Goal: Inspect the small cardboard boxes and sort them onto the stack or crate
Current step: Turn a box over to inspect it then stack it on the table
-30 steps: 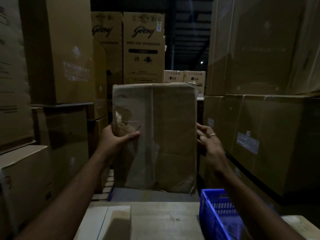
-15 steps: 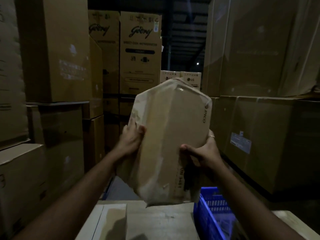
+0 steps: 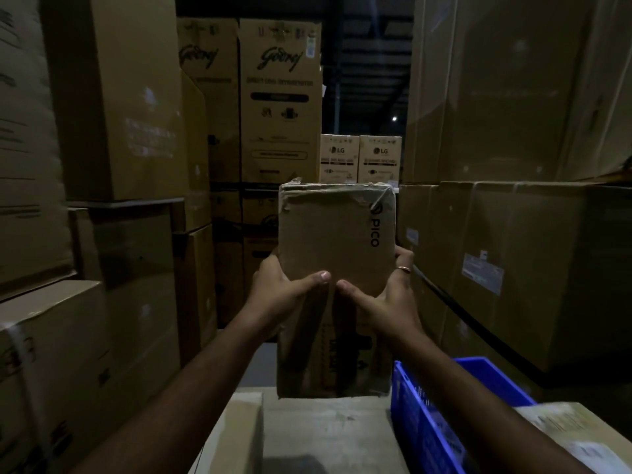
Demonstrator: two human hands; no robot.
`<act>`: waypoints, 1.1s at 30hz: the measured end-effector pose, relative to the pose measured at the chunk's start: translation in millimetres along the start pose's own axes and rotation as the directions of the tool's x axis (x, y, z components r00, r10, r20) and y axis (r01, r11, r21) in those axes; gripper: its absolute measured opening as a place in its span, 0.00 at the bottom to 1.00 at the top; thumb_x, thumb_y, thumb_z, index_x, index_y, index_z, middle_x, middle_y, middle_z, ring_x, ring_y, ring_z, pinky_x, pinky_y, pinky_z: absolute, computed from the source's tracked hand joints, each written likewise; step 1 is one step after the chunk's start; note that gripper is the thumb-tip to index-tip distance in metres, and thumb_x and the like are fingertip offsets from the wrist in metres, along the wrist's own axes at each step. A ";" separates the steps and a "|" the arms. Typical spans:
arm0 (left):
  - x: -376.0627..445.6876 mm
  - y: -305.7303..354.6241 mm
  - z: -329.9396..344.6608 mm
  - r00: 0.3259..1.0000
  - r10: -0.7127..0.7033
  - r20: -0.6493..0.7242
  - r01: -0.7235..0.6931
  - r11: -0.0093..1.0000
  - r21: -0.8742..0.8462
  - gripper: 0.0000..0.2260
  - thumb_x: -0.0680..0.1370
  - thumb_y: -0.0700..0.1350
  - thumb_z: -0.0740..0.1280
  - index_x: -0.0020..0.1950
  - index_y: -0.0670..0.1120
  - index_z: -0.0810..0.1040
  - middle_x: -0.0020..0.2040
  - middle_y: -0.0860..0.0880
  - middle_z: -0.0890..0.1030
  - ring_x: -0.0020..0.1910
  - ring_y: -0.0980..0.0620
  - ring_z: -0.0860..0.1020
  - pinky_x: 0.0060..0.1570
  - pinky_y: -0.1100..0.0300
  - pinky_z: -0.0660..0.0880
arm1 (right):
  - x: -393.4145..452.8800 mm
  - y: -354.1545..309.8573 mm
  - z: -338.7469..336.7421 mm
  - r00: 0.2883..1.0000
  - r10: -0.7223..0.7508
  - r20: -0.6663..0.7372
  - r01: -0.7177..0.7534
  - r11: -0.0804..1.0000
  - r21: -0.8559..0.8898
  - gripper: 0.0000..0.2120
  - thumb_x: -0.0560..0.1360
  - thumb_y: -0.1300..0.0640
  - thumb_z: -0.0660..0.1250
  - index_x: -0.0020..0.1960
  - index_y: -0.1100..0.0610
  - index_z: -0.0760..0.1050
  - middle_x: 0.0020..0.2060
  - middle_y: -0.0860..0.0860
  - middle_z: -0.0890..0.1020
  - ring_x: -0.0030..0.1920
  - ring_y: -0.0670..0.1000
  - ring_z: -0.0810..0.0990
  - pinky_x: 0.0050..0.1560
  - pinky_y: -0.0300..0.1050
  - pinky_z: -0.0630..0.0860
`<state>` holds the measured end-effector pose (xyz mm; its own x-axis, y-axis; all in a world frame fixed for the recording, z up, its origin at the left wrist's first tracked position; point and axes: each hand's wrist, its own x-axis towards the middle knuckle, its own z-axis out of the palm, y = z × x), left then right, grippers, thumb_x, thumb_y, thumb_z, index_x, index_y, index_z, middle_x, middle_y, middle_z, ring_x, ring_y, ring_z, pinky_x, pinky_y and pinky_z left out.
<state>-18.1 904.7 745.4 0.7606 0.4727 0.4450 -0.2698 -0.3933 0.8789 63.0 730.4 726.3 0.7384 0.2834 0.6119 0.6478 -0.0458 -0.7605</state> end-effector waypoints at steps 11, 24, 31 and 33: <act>-21.9 21.8 -11.9 0.998 -0.043 0.043 0.051 0.977 -0.207 0.39 0.61 0.65 0.76 0.68 0.53 0.72 0.62 0.48 0.80 0.59 0.48 0.80 0.54 0.45 0.80 | -11.2 17.2 -7.3 0.996 -0.086 -0.002 0.085 0.993 -0.082 0.32 0.70 0.58 0.77 0.65 0.46 0.62 0.53 0.48 0.78 0.48 0.48 0.82 0.44 0.41 0.82; -36.4 12.7 -26.5 0.988 -0.090 0.125 0.117 0.966 -0.230 0.35 0.64 0.49 0.80 0.69 0.48 0.71 0.59 0.51 0.81 0.59 0.50 0.80 0.58 0.55 0.77 | -1.1 2.9 -37.7 0.925 -0.041 0.378 -0.172 0.842 0.511 0.32 0.76 0.64 0.60 0.74 0.38 0.64 0.66 0.54 0.79 0.61 0.58 0.81 0.53 0.57 0.80; -40.7 -0.1 -0.5 0.998 -0.064 -0.006 0.062 0.987 -0.148 0.30 0.61 0.58 0.77 0.60 0.55 0.72 0.60 0.51 0.79 0.60 0.51 0.78 0.56 0.53 0.78 | 1.0 -10.8 -10.0 0.999 0.018 0.049 -0.022 0.997 0.075 0.41 0.61 0.35 0.77 0.67 0.38 0.60 0.64 0.50 0.75 0.63 0.54 0.77 0.61 0.60 0.78; -39.4 -0.2 2.1 0.999 -0.037 -0.008 0.035 0.987 -0.157 0.28 0.63 0.58 0.76 0.60 0.55 0.73 0.59 0.52 0.81 0.59 0.53 0.79 0.52 0.58 0.77 | 3.4 -8.8 -9.7 0.999 -0.004 0.040 0.001 0.997 0.075 0.41 0.62 0.36 0.78 0.67 0.39 0.60 0.64 0.50 0.75 0.63 0.54 0.77 0.62 0.60 0.78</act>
<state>-46.8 884.6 727.3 0.7652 0.4934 0.4136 -0.3324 -0.2473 0.9101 61.7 722.4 737.1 0.7275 0.3214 0.6061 0.6330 0.0263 -0.7737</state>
